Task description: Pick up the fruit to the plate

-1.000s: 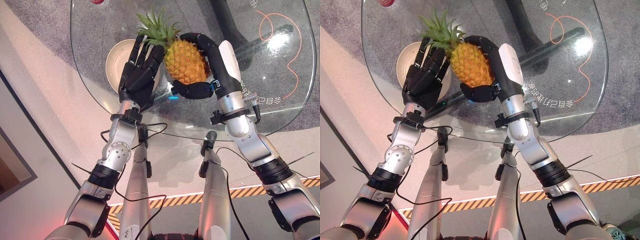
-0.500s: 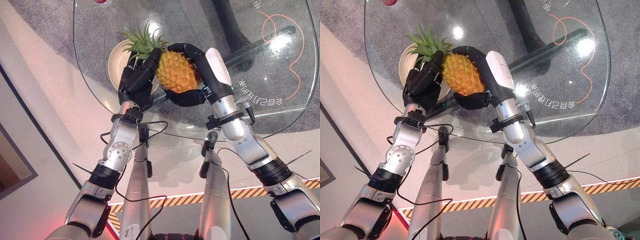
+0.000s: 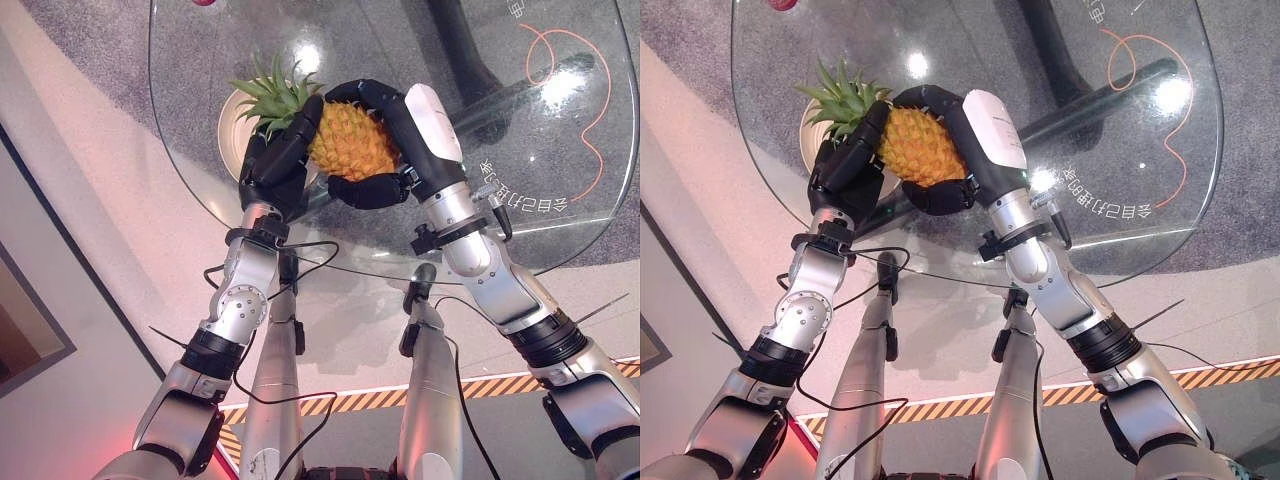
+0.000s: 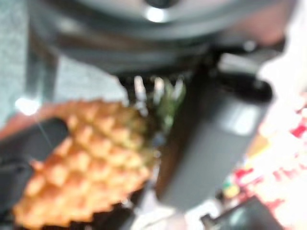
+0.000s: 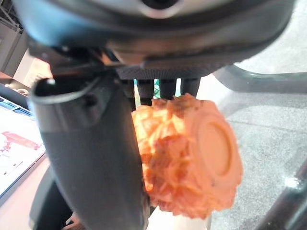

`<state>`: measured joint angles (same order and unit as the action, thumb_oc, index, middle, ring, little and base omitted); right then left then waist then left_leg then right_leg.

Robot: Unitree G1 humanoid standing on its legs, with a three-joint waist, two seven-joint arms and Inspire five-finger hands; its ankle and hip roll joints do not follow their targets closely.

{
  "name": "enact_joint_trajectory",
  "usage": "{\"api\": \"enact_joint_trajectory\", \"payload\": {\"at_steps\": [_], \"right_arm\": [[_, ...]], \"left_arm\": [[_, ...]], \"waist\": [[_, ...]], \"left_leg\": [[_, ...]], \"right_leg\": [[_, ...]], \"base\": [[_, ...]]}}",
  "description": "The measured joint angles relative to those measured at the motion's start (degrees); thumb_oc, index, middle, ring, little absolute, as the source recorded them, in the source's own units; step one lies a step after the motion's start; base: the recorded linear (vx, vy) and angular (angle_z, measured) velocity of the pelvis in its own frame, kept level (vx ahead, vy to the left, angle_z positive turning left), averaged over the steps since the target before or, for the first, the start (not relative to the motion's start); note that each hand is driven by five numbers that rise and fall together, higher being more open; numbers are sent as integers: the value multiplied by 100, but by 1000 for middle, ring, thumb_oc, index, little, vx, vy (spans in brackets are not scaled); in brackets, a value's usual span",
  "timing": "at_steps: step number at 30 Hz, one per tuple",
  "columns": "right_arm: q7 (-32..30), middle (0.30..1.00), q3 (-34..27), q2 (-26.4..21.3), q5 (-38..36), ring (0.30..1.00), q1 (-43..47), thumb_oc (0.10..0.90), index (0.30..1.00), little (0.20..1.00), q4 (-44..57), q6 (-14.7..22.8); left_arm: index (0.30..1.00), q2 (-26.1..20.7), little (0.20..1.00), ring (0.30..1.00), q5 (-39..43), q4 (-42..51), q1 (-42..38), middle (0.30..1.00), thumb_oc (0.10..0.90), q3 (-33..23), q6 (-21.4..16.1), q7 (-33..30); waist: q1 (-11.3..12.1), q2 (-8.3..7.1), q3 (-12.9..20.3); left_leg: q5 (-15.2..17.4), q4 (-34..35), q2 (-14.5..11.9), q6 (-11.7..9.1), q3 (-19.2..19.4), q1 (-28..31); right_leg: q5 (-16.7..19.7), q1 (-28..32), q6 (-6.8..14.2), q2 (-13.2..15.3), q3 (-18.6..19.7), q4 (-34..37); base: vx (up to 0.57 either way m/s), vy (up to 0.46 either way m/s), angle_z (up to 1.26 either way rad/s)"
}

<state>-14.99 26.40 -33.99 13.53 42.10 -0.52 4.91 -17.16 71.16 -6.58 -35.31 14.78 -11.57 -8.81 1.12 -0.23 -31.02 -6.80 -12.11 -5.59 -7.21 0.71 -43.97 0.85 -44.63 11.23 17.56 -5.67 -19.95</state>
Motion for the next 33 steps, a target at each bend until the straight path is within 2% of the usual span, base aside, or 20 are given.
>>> {"api": "enact_joint_trajectory", "payload": {"at_steps": [10, 25, 26, 27, 28, 33], "right_arm": [[-13, 300, 105, 13, 11, 300, 1, 100, 300, 200, 333, 45], [-36, 300, 165, 66, 210, 300, 0, 100, 300, 200, 387, 123], [-42, 394, 164, 69, 211, 394, 0, 210, 394, 310, 387, 123], [-43, 571, 165, 70, 211, 571, 0, 416, 571, 516, 387, 122], [-47, 900, 165, 73, 211, 900, 0, 800, 900, 900, 387, 123], [-105, 900, 201, 154, 204, 900, -63, 800, 900, 900, 392, 211]], "left_arm": [[300, -1, 200, 300, -28, -1, -15, 300, 100, -56, -302, 187], [300, 48, 200, 300, -37, -3, -13, 300, 100, -191, -365, 183], [300, 51, 200, 300, -37, -3, -13, 300, 100, -192, -365, 183], [300, 51, 200, 300, -38, -3, -13, 300, 100, -191, -366, 183], [300, 52, 200, 300, -39, -3, -14, 300, 100, -191, -369, 183], [300, 101, 200, 300, -46, -3, -61, 300, 100, -253, -433, 183]], "waist": [[-34, 0, 0], [-123, 0, 0], [-121, 0, 0], [-122, 0, 0], [-122, 0, 0], [-131, 0, 0]], "left_leg": [[-3, -4, 0, 3, -1, 0], [-12, -10, 1, 12, -4, 1], [-12, -10, 1, 12, -4, 2], [-12, -10, 1, 12, -4, 2], [-12, -10, 1, 12, -5, 1], [-12, -9, 1, 12, -5, 1]], "right_leg": [[0, 1, 0, 0, 0, -11], [1, 1, 0, 2, 1, -29], [1, 1, 0, 2, 1, -29], [1, 1, 0, 2, 1, -29], [1, 1, 0, 2, 1, -29], [1, 0, 0, 2, 0, -28]], "base": [[0, 0, 0], [0, 0, 0], [0, 0, 0], [0, 0, 0], [0, 0, 0], [0, 0, 0]]}}
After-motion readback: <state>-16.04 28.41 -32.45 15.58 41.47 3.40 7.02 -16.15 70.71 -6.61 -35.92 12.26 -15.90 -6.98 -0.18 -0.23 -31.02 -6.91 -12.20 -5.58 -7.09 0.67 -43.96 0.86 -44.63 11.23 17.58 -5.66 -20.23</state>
